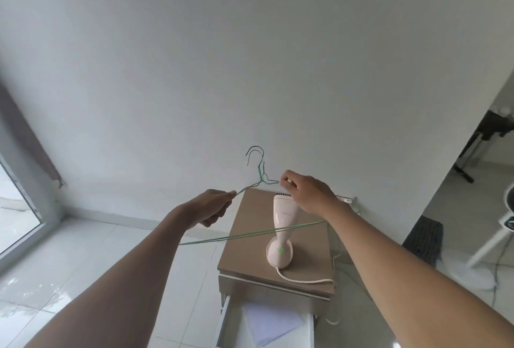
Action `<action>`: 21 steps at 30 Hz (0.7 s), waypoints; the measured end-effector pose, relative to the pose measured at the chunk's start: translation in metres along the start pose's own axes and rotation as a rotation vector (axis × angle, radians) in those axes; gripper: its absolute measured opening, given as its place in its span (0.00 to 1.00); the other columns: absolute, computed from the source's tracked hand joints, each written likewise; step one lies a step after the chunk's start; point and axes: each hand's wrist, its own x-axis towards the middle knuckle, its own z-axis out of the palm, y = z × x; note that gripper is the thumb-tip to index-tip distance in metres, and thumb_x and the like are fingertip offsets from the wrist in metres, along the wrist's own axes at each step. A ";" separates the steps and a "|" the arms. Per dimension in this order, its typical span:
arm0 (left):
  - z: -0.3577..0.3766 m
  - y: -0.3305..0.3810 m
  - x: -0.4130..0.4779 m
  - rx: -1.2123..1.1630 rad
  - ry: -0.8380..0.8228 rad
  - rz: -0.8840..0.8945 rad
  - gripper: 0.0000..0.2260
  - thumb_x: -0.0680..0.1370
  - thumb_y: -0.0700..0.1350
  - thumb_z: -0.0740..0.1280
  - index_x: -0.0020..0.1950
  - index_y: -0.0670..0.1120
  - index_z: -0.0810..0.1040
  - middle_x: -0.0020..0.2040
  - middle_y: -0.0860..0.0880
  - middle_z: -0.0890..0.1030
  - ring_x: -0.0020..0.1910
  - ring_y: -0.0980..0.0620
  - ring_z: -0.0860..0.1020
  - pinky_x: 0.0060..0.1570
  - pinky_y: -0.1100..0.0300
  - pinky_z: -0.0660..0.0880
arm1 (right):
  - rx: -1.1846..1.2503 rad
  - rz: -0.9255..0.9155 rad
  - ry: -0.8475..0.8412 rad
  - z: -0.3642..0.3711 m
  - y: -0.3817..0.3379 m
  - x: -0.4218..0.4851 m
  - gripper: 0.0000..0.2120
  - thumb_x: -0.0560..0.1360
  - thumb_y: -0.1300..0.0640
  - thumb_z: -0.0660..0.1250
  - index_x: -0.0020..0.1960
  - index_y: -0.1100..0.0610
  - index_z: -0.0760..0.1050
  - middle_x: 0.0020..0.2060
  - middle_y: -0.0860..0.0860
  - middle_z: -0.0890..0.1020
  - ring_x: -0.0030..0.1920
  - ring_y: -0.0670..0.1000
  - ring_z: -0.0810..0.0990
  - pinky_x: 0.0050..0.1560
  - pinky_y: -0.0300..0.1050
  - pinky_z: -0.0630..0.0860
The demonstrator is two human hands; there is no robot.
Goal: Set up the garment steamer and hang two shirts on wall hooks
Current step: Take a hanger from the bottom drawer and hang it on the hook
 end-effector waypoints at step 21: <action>-0.113 0.334 0.254 0.426 0.623 0.508 0.33 0.71 0.72 0.58 0.24 0.46 0.54 0.21 0.54 0.55 0.24 0.51 0.56 0.31 0.58 0.56 | 0.071 -0.051 0.512 -0.258 0.086 0.291 0.17 0.79 0.37 0.55 0.40 0.43 0.75 0.24 0.37 0.73 0.25 0.42 0.69 0.33 0.41 0.65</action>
